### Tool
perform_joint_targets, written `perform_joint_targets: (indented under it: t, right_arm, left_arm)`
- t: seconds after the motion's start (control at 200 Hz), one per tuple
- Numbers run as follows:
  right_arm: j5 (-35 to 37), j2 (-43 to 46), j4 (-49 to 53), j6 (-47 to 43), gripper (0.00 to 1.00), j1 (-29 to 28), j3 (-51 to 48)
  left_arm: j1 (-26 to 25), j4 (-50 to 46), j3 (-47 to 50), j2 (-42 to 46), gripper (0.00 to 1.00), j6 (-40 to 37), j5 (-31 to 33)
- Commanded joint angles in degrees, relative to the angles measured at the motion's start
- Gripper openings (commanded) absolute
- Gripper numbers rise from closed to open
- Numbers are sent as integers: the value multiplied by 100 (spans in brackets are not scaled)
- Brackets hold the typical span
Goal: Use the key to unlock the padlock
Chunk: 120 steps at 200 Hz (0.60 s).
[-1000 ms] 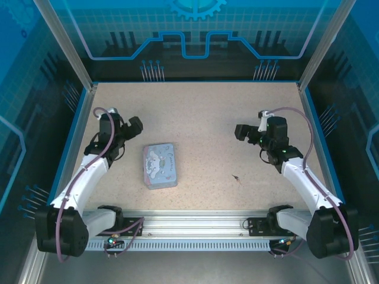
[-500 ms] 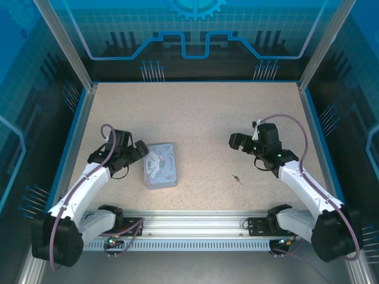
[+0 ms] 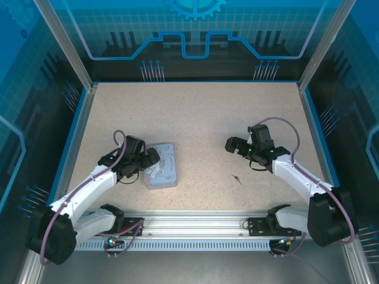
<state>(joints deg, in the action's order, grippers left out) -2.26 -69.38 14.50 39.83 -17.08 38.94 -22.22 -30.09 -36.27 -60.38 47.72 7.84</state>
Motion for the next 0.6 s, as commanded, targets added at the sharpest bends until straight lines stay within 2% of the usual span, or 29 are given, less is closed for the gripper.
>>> perform_joint_targets:
  t: [0.0,0.19,0.31,0.465,0.595]
  right_arm:
    - [-346,86,3,273,100,-132,-47]
    - [-251,206,140,344,100,-399,93]
    - [-149,198,180,391,100,-594,207]
    - [-6,184,295,507,100,-726,306]
    - [112,324,501,545,100,-778,317]
  left_arm:
    - [-459,285,87,17,99,677,-19]
    - [-1416,874,70,-204,99,1528,175]
    - [-1838,1629,-133,-814,99,1839,228]
    - [-2147,2263,-1294,-2221,99,1611,164]
    - [-2240,2011,-2267,-2866,99,1213,174]
